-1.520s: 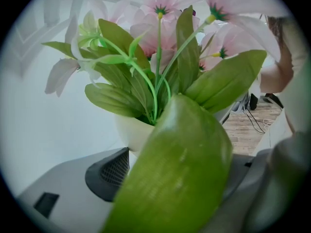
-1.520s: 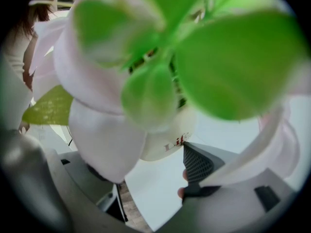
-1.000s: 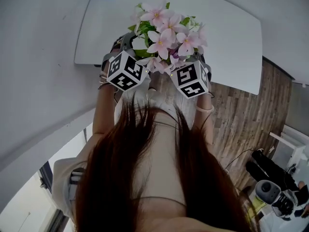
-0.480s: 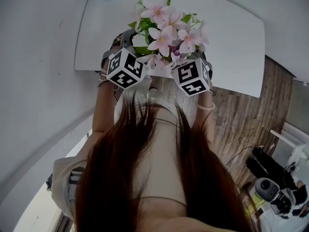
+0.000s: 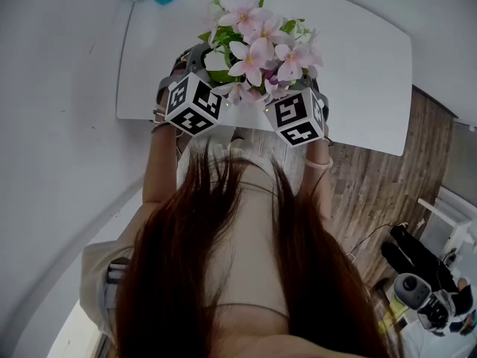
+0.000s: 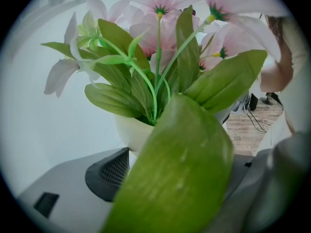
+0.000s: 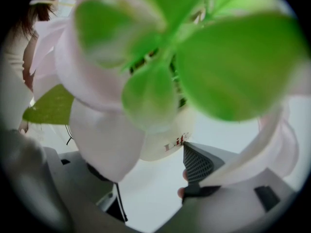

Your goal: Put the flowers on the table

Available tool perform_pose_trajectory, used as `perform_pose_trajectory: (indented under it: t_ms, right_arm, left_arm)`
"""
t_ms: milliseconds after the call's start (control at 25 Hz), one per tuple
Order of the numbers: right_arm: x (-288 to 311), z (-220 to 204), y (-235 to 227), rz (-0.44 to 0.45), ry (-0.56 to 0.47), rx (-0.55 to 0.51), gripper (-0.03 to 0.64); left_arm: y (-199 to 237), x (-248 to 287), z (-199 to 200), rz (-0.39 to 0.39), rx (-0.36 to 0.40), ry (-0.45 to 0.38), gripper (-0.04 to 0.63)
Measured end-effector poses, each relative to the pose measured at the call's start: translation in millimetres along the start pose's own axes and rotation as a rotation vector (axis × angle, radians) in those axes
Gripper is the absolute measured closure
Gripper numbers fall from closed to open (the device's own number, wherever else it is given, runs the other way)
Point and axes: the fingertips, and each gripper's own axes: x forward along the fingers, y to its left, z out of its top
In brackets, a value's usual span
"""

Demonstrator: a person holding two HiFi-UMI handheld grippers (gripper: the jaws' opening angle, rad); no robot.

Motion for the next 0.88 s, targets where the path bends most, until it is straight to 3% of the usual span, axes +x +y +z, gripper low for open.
perform_pose_trajectory:
  t_ms: [880]
  right_arm:
    - [-0.9, -1.7, -2.1, -0.018, 0.014, -0.001, 0.242]
  left_arm:
    - [-0.3, 2.9, 1.6, -0.011, -0.006, -0.002, 0.219]
